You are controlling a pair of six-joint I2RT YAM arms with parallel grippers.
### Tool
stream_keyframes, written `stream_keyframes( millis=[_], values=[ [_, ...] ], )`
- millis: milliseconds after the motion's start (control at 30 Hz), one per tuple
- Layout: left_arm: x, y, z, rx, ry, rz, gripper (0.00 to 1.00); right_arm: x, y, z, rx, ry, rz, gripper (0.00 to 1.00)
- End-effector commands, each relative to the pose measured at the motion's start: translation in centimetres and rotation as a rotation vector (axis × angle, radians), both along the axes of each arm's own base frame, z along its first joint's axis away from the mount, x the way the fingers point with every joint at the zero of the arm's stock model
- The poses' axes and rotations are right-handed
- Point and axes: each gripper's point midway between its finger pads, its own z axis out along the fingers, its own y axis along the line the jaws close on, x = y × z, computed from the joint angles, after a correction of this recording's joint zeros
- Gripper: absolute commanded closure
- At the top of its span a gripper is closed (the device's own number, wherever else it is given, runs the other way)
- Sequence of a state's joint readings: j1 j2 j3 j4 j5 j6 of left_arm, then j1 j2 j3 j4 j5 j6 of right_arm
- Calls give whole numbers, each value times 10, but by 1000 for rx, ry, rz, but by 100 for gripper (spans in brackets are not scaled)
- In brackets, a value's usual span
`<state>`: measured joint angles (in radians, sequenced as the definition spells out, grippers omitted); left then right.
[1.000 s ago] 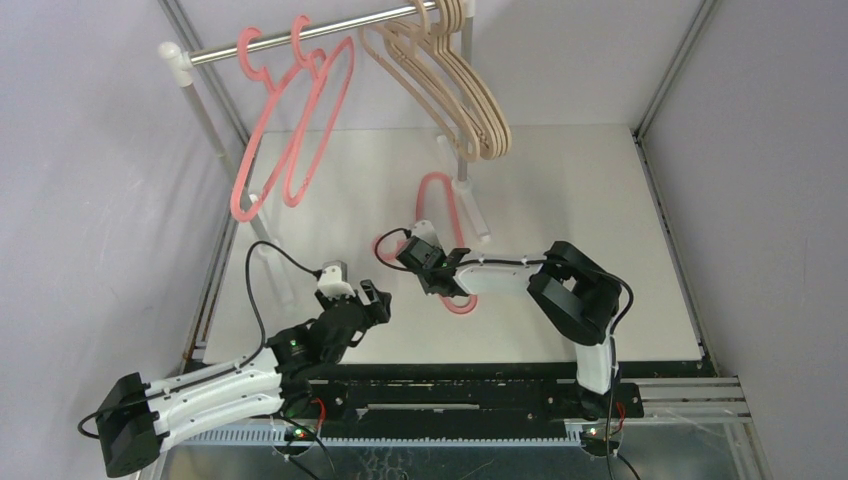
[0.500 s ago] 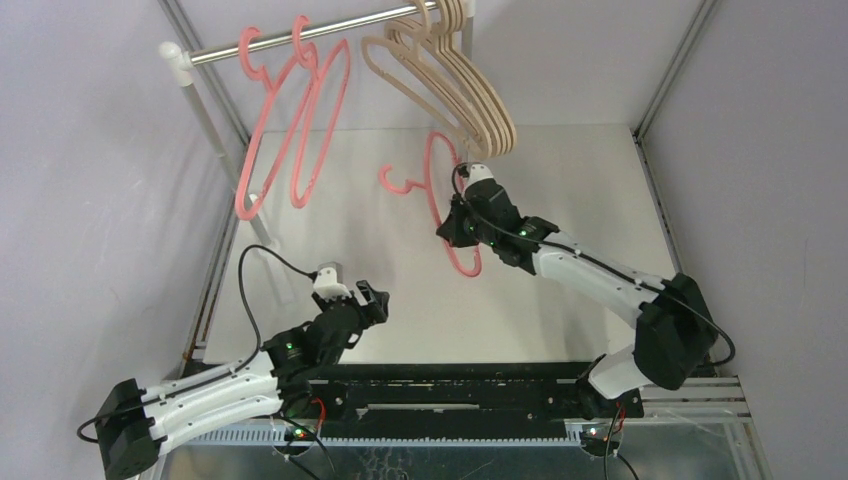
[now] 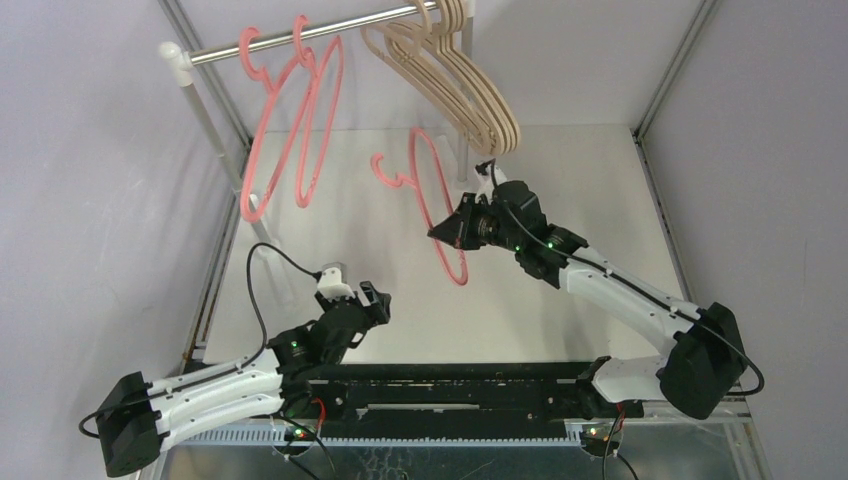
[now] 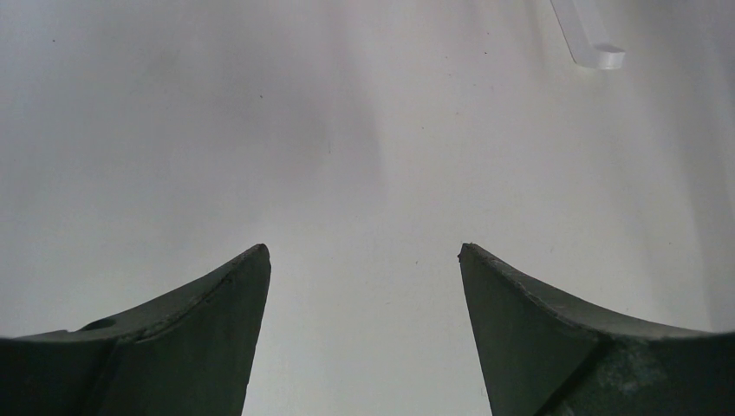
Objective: Organize the hangers
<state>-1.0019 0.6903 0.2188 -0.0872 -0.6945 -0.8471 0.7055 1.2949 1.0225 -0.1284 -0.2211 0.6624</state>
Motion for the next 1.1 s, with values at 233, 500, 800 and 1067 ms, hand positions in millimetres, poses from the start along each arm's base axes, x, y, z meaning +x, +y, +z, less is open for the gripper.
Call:
stream_keyframes(
  millis=[233,500,800,1067],
  values=[
    [3,-8,8,-45,-32,-12,16,-19,33,139,367,-169,52,100],
    [2,-7,1,-32,-26,-17,16,9,55,184,438,-230,44,100],
    [3,-10,1,-27,-33,-29,16,46,84,215,519,-233,79,100],
    [4,-13,-1,-15,-33,-41,16,74,84,227,583,-256,55,100]
  ],
)
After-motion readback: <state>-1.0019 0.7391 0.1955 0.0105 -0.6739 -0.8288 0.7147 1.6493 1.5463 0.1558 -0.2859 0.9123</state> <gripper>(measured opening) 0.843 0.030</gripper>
